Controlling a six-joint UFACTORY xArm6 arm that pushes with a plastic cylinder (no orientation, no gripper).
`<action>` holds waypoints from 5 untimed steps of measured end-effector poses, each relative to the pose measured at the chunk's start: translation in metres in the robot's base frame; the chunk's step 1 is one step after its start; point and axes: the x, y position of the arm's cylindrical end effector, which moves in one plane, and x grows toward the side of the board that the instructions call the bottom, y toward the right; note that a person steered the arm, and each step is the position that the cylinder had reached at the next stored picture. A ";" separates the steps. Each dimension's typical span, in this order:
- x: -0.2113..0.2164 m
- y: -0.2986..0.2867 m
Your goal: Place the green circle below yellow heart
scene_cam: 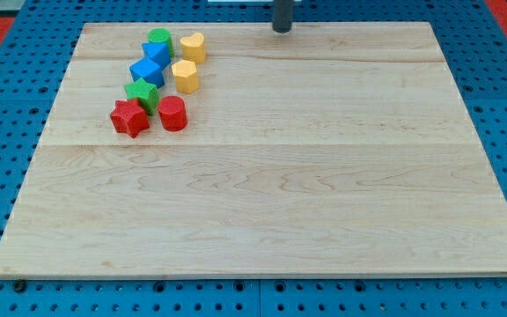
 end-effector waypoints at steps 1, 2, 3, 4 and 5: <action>-0.007 -0.062; -0.008 -0.125; 0.007 -0.191; 0.067 -0.186; 0.104 -0.185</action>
